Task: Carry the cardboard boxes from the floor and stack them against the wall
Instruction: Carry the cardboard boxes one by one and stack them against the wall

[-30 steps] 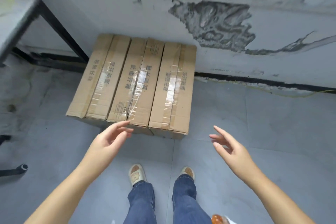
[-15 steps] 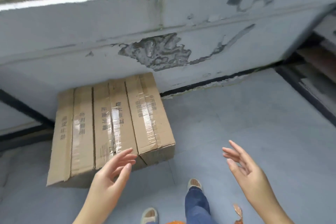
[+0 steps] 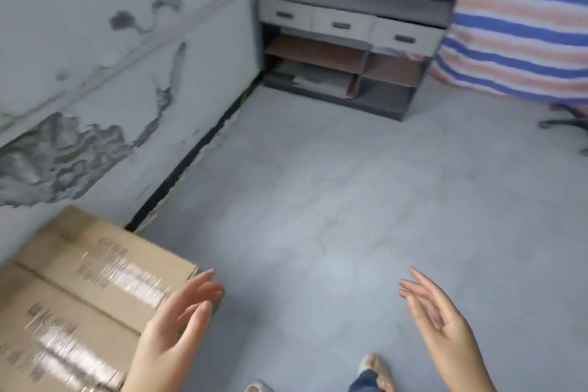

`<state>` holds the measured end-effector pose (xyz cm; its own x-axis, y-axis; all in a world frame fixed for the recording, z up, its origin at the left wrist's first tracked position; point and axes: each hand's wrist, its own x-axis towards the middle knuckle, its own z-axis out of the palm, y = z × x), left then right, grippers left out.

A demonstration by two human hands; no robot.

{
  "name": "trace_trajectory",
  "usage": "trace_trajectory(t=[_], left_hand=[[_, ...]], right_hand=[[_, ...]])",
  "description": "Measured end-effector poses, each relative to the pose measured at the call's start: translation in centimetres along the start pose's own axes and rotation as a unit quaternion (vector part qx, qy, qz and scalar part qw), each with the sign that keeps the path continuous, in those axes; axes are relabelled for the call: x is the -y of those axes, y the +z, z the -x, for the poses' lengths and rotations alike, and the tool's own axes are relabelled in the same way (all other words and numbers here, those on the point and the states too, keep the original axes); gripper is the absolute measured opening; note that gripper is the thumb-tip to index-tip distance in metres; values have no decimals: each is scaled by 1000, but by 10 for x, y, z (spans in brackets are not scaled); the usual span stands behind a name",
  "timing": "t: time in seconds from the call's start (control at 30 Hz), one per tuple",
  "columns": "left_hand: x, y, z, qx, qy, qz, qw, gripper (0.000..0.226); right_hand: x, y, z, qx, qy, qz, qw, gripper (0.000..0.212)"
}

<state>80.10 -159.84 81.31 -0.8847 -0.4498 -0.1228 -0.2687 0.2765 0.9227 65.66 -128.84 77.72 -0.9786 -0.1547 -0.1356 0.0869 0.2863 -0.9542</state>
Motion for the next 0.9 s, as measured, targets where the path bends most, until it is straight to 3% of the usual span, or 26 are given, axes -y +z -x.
trace_trajectory(t=[0.3, 0.53, 0.9], left_hand=[[-93, 188, -23, 109, 71, 19, 991, 30], [-163, 379, -15, 197, 122, 20, 973, 37], [-220, 552, -98, 296, 146, -34, 944, 37]], right_hand=[[-51, -187, 44, -185, 24, 1, 983, 40], [-97, -363, 69, -317, 77, -21, 945, 31], [-145, -479, 18, -425, 151, -37, 892, 34]])
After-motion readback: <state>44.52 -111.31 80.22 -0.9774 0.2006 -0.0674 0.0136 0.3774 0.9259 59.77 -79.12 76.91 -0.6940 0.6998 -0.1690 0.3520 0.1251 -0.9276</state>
